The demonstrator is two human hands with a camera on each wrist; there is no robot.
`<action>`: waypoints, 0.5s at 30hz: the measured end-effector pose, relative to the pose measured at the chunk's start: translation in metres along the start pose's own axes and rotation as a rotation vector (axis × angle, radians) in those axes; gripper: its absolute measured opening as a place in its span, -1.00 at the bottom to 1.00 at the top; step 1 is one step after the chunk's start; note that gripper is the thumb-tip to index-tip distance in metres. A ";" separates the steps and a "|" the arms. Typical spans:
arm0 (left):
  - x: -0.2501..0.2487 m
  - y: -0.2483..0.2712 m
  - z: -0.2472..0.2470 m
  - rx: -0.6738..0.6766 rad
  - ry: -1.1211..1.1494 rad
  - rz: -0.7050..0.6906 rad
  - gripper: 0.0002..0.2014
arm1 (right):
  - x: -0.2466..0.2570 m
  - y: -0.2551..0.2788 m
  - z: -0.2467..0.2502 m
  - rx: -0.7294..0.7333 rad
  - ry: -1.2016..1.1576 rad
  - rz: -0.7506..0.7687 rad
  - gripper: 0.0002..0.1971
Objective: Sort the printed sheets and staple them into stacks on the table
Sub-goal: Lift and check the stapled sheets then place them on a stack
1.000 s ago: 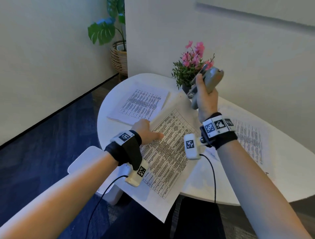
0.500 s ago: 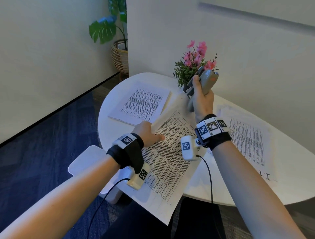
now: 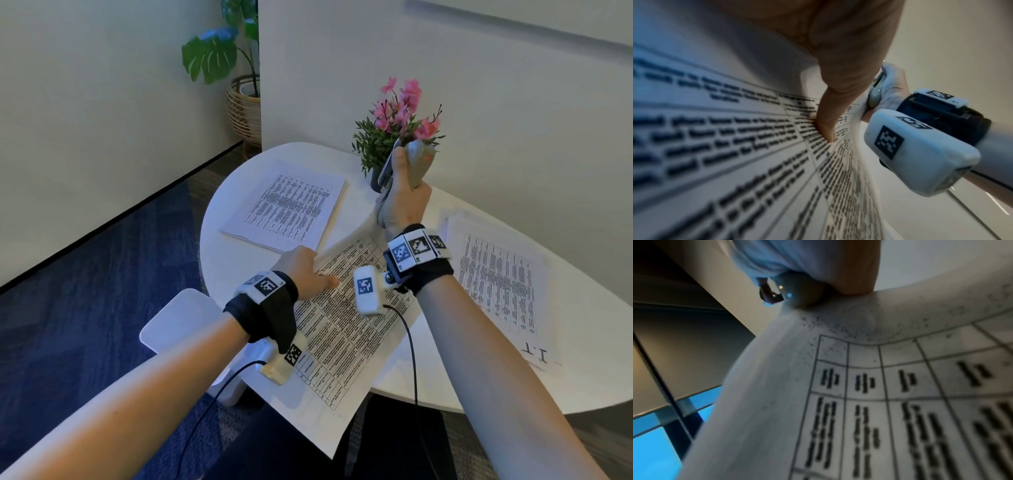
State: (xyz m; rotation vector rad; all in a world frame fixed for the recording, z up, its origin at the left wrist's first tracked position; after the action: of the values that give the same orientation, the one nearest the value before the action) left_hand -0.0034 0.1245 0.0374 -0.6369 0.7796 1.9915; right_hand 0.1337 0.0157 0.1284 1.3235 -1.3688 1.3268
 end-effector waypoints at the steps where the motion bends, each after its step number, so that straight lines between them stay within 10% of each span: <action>1: 0.001 0.000 -0.001 0.007 -0.014 -0.003 -0.63 | -0.003 -0.002 -0.001 0.029 0.030 -0.030 -0.60; 10: 0.041 -0.003 0.039 -0.126 0.051 0.062 -0.69 | -0.061 -0.040 0.050 0.053 0.730 -0.285 -0.49; 15: 0.051 -0.008 0.069 -0.174 0.148 0.039 -0.80 | -0.111 -0.033 0.086 0.263 1.252 -0.428 -0.75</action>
State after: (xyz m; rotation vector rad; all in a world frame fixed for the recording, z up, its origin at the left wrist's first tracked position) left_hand -0.0306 0.2058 0.0462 -0.8851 0.7159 2.0809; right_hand 0.1912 -0.0499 0.0137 0.5877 -0.0537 1.5792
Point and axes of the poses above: each hand's wrist, its own y-axis away from the middle knuckle, its own z-axis out of the back of the hand, x = y × z, the point moved 6 cm from there along -y, towards the middle knuckle, and after that the axes turned 5 degrees about y, right-handed, at the moved point
